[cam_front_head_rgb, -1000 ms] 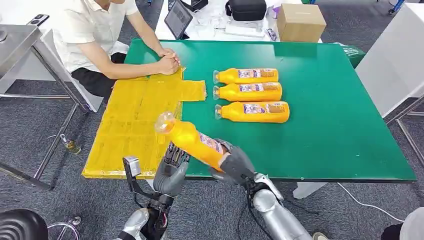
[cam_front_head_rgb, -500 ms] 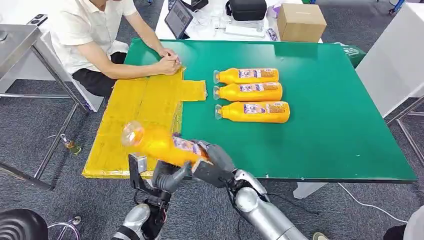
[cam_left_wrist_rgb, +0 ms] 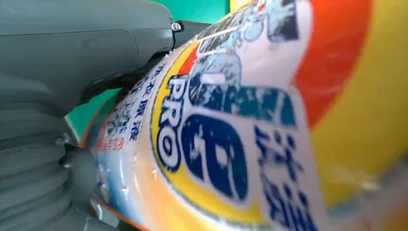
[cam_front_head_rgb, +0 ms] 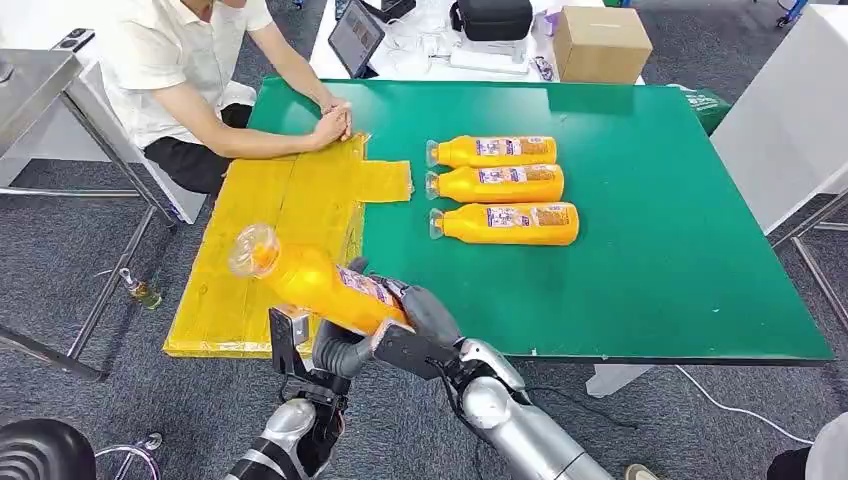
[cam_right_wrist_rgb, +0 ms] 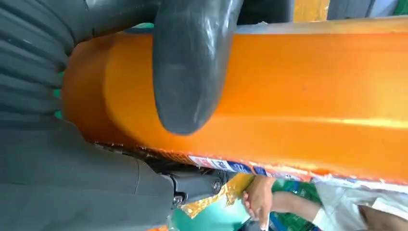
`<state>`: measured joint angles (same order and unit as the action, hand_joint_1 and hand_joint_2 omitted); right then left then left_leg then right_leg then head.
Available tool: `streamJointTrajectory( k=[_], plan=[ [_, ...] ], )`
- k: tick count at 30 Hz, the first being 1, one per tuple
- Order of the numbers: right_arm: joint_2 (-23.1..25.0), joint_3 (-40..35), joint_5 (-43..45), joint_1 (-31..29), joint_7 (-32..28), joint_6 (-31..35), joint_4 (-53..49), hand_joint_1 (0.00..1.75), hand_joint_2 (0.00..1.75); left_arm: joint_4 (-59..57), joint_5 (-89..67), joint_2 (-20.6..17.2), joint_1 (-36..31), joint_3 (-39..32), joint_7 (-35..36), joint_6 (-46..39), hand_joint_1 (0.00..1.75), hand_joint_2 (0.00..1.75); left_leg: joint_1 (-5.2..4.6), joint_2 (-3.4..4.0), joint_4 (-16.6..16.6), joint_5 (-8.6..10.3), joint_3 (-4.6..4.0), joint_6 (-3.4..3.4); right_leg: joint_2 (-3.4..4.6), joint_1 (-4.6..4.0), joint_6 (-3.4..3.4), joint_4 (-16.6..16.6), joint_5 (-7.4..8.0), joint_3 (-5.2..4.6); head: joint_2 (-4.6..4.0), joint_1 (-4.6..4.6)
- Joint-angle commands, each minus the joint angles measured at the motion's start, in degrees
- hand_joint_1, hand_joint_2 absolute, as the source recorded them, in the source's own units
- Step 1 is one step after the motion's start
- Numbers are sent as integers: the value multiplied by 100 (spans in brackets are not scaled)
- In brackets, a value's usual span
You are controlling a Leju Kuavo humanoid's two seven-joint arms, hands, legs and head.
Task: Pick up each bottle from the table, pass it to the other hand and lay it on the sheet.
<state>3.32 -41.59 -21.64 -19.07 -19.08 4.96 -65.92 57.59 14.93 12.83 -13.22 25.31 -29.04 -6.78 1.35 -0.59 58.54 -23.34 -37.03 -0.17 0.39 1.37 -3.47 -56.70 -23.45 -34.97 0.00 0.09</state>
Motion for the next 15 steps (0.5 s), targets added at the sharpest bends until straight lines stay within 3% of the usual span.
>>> streamJointTrajectory(
  k=[1,2,3,5,6,7,15],
  plan=[
    [-176,-602,19,12,-51,-177,430,175,175,892,432,28,161,-335,-73,9,152,175,4,7,-1,-17,38,12,-4,-10,20,7,-14,41,0,0],
    [-177,-617,-21,31,-16,-145,504,175,175,987,494,4,199,-367,-70,62,173,175,4,1,-2,-10,26,8,-7,-8,14,8,-9,30,0,2],
    [-179,-635,-78,45,3,-93,559,175,175,1059,557,-10,228,-412,-56,98,175,175,4,0,-2,-7,18,6,-6,-7,11,7,-6,19,0,0],
    [-175,-632,-115,68,20,-45,625,140,175,1115,555,-36,246,-439,-48,111,173,175,5,-2,-4,-3,11,4,-8,-7,10,8,-3,13,0,0],
    [-184,-649,-216,62,35,33,672,52,175,1133,555,-32,259,-472,-51,114,175,175,6,-4,-6,-9,31,7,-14,-10,18,11,-10,34,0,0],
    [-181,-655,-340,88,74,136,688,3,175,1138,564,-22,272,-515,-52,110,175,175,6,-6,-5,-7,25,6,-14,-10,16,10,-8,28,0,2],
    [-143,-666,-750,248,167,558,643,0,175,1159,597,-24,340,-649,-79,95,175,175,3,-2,-6,-2,15,4,-13,-5,10,9,-5,13,0,0]
  ],
)
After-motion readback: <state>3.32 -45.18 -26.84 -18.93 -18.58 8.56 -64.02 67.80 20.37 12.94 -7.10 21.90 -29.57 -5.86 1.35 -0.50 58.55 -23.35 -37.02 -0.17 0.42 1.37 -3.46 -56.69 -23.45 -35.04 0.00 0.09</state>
